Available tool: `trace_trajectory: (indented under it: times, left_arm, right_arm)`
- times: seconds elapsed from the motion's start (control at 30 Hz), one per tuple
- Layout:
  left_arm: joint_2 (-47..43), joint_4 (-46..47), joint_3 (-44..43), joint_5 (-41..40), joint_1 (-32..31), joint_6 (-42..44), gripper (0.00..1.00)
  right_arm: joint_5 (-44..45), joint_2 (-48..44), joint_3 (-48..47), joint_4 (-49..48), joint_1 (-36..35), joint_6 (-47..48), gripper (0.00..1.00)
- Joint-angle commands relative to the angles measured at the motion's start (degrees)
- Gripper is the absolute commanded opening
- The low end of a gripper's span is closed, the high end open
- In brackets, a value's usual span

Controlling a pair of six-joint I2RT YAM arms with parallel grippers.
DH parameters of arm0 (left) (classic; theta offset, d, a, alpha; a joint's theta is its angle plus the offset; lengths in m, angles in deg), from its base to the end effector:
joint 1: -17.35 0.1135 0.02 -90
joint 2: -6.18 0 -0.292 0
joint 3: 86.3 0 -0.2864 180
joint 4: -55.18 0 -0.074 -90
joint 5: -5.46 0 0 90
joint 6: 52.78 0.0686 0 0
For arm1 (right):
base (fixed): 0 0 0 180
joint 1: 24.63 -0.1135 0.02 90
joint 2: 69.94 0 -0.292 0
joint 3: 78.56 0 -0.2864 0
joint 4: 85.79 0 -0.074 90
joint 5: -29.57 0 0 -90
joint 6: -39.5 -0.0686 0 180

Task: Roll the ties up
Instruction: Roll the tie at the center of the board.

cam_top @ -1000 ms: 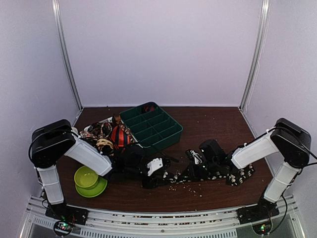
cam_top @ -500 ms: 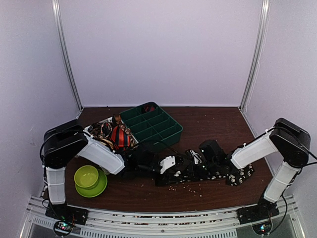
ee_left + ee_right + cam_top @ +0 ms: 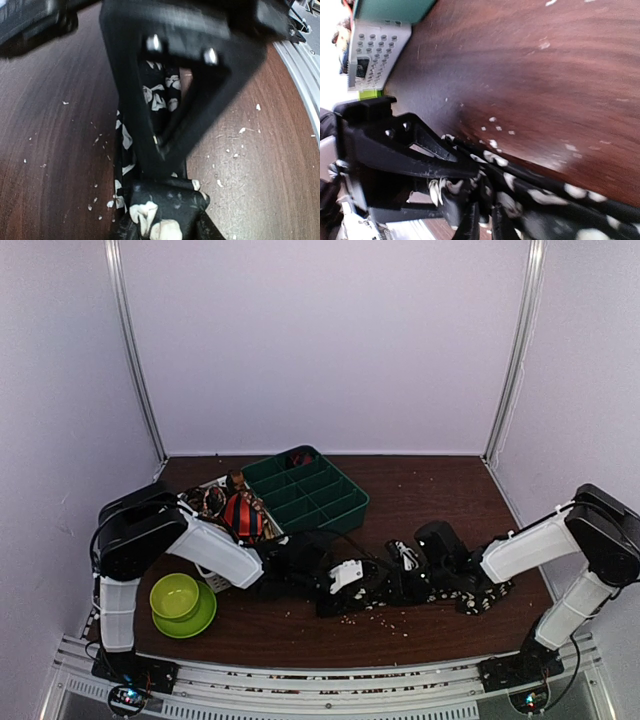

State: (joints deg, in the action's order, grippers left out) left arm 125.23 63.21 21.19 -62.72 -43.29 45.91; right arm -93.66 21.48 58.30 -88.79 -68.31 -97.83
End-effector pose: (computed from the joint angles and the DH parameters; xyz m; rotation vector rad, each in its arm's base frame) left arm 0.2065 -0.4191 0.0752 1.5083 1.7990 -0.8988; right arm 0.1984 0.2415 0.0983 -0.2427 2.6806 1.3426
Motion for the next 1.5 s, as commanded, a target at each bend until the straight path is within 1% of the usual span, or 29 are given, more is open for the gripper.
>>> trace_trajectory:
  times: [0.0, 0.1, 0.17, 0.27, 0.47, 0.57, 0.63, 0.7, 0.8, 0.87, 0.9, 0.97, 1.03, 1.1, 1.2, 1.27, 1.4, 1.47]
  left_arm:
    - [0.4, -7.7, 0.2, -1.9, 0.4, 1.2, 0.33]
    - [0.5, -7.9, 0.0, -1.8, 0.3, 1.2, 0.33]
    - [0.7, -8.3, -0.4, -1.6, 0.4, 1.2, 0.33]
    - [0.8, -8.4, -0.5, -1.4, 0.5, 1.1, 0.34]
    - [0.8, -7.6, -0.4, -0.6, 1.3, 0.1, 0.34]
    - [0.6, -6.8, -0.3, -0.1, 1.4, -0.3, 0.34]
    - [0.6, -6.8, -0.4, 0.1, 1.4, -0.3, 0.34]
    - [0.4, -6.9, -0.6, 0.3, 1.5, -0.3, 0.35]
    - [0.1, -7.0, -0.5, 0.6, 1.5, 0.0, 0.37]
    - [-0.5, -6.9, -0.3, 0.2, 1.5, 0.1, 0.41]
    - [-1.1, -6.4, 0.1, 0.0, 1.5, 0.0, 0.45]
    - [-3.1, -2.9, 2.2, -1.2, 1.5, -0.4, 0.58]
    - [-5.3, 1.2, 5.1, -2.6, 1.4, -0.9, 0.66]
    - [-6.6, 3.4, 6.1, -4.2, 1.4, -0.7, 0.71]
    - [-6.4, 3.9, 5.5, -5.6, 1.2, 0.2, 0.77]
    - [-5.0, 3.3, 4.1, -5.1, 1.1, 0.7, 0.79]
    - [-0.9, 1.9, 0.5, -3.8, 0.2, 1.4, 0.80]
    - [0.7, 2.2, -0.7, -3.2, 0.1, 1.2, 0.79]
  right_arm:
    - [-1.2, -4.7, 2.5, -0.3, 2.5, -0.9, 0.18]
    - [-2.8, -5.7, 2.5, -3.2, 2.3, -2.6, 0.29]
    - [-3.6, -5.2, 2.0, -4.1, 2.1, -3.3, 0.34]
    - [-4.3, -3.3, 0.9, -3.8, 1.4, -3.1, 0.35]
    - [-4.4, 0.3, -0.3, -4.2, -0.1, -2.9, 0.35]
    - [-4.1, 1.6, -1.2, -4.5, -0.3, -2.7, 0.30]
    - [-4.0, 2.2, -2.0, -4.6, -0.2, -2.5, 0.22]
    - [-3.9, 2.4, -2.8, -3.9, -0.2, -2.2, 0.10]
    - [-3.6, 2.2, -3.4, -2.4, -0.2, -1.3, 0.00]
    - [-3.5, 1.9, -3.2, -1.9, -0.2, -0.8, 0.00]
    - [-3.4, 1.8, -3.2, -1.5, -0.2, -0.7, 0.00]
    - [-3.3, 1.8, -2.9, -1.3, -0.2, -0.4, 0.00]
    - [-3.3, 1.9, -2.8, -1.2, -0.2, -0.4, 0.00]
    - [-3.3, 2.1, -2.8, -1.2, -0.2, -0.2, 0.00]
    - [-3.3, 2.3, -3.3, -0.9, -0.2, 0.1, 0.00]
    - [-3.4, 2.2, -3.5, -0.7, -0.2, 0.3, 0.00]
    - [-3.5, 2.0, -3.8, -0.2, -0.2, 0.6, 0.00]
    - [-3.7, 2.1, -3.9, -0.1, -0.2, 0.6, 0.00]
